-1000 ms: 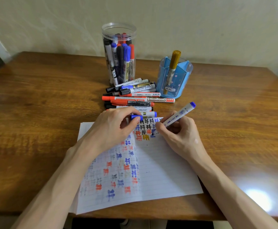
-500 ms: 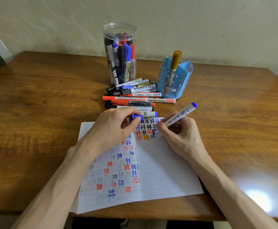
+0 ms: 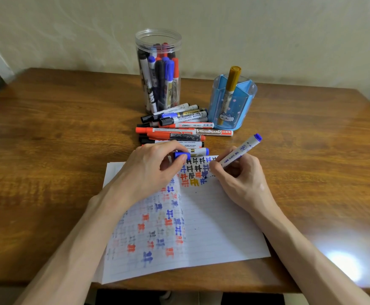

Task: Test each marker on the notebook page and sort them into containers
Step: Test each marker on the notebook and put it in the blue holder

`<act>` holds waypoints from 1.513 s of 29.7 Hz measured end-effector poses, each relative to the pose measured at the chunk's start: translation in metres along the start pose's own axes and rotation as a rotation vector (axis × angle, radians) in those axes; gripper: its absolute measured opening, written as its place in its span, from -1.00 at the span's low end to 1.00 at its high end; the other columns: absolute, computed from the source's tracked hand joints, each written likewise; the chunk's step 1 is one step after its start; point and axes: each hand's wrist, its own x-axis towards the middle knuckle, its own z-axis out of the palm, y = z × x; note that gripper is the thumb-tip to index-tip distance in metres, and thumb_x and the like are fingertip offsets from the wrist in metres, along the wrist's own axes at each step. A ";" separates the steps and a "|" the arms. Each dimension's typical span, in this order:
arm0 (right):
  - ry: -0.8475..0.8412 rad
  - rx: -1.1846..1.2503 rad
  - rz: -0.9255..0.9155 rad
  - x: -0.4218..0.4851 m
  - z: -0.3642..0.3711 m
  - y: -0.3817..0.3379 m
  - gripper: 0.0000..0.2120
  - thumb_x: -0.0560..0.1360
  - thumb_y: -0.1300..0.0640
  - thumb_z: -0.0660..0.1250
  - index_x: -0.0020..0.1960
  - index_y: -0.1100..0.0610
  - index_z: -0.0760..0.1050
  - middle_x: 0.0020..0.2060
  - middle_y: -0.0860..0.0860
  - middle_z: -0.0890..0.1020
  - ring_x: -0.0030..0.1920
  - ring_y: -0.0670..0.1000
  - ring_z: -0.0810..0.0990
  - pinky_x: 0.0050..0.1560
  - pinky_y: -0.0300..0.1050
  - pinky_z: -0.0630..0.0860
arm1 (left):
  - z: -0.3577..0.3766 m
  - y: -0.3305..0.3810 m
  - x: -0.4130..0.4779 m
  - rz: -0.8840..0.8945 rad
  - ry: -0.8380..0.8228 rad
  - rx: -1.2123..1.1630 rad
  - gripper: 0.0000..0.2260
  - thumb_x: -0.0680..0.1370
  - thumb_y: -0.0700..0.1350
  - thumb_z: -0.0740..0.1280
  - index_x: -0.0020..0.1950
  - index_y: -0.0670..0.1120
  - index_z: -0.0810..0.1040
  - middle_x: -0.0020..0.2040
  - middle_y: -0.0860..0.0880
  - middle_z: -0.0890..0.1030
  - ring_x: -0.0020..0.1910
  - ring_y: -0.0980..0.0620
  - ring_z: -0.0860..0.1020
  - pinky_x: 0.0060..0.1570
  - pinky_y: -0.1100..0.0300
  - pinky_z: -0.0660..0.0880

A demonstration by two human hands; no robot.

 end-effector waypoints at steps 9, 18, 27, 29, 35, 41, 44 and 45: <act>-0.024 -0.003 -0.025 -0.001 0.002 -0.004 -0.80 0.53 0.27 0.43 -0.24 0.12 0.51 -0.44 -0.27 0.57 -0.43 -0.20 0.52 -0.38 -0.39 0.37 | -0.004 0.007 -0.001 -0.006 0.016 -0.184 -0.76 0.59 -0.09 0.45 0.25 0.07 0.62 -0.08 0.22 0.62 -0.31 0.28 0.54 -0.33 0.44 0.38; 0.046 0.385 0.017 0.002 -0.011 -0.014 -0.82 0.58 0.17 0.49 0.01 0.26 0.56 -0.29 0.27 0.63 -0.37 0.08 0.58 -0.36 -0.29 0.49 | -0.005 0.011 -0.001 -0.015 -0.018 -0.320 -0.79 0.54 -0.07 0.47 0.16 0.07 0.64 -0.01 0.26 0.66 0.04 0.19 0.65 -0.05 0.11 0.61; 0.045 0.399 -0.008 0.000 -0.010 -0.018 -0.81 0.56 0.14 0.51 0.01 0.25 0.57 -0.31 0.23 0.65 -0.39 0.05 0.60 -0.35 -0.32 0.49 | -0.006 0.010 0.000 0.015 -0.018 -0.345 -0.75 0.51 0.07 0.40 0.16 0.08 0.64 0.02 0.29 0.64 0.09 0.25 0.63 -0.01 0.32 0.59; 0.033 0.412 -0.005 -0.001 -0.010 -0.019 -0.81 0.54 0.15 0.52 0.01 0.25 0.58 -0.34 0.12 0.66 -0.42 -0.01 0.58 -0.36 -0.34 0.47 | -0.006 0.011 0.000 0.012 -0.021 -0.355 -0.75 0.51 0.06 0.40 0.17 0.07 0.64 0.03 0.28 0.65 0.09 0.23 0.63 0.00 0.30 0.60; -0.029 0.452 -0.011 -0.002 -0.010 -0.023 -0.85 0.50 0.26 0.54 -0.01 0.26 0.60 -0.32 0.00 0.67 -0.40 -0.04 0.63 -0.39 -0.34 0.48 | -0.006 0.014 -0.001 -0.010 -0.030 -0.398 -0.78 0.52 0.01 0.43 0.15 0.03 0.66 0.00 0.20 0.68 0.06 0.13 0.66 -0.05 0.08 0.59; -0.069 0.423 0.001 -0.002 -0.009 -0.019 -0.83 0.45 0.26 0.59 -0.01 0.13 0.66 -0.22 0.01 0.74 -0.33 -0.08 0.68 -0.31 -0.30 0.56 | -0.005 0.012 -0.002 -0.005 -0.042 -0.377 -0.70 0.49 0.06 0.41 0.22 0.19 0.62 0.04 0.23 0.69 0.06 0.15 0.66 -0.01 0.07 0.62; -0.093 0.381 0.046 -0.002 -0.012 -0.019 -0.87 0.52 0.16 0.56 0.05 0.11 0.70 -0.18 0.04 0.77 -0.26 -0.06 0.71 -0.28 -0.25 0.55 | -0.003 0.011 -0.002 -0.007 -0.041 -0.366 -0.70 0.51 0.12 0.37 0.24 0.26 0.60 0.08 0.24 0.69 0.01 0.01 0.68 -0.06 0.02 0.63; -0.105 0.394 0.065 -0.002 -0.014 -0.019 -0.86 0.57 0.10 0.51 0.10 0.12 0.71 -0.15 0.07 0.77 -0.23 0.00 0.72 -0.27 -0.19 0.54 | -0.003 0.010 -0.002 -0.007 -0.036 -0.354 -0.69 0.52 0.11 0.36 0.27 0.21 0.61 0.09 0.22 0.69 0.01 0.01 0.67 -0.06 0.01 0.63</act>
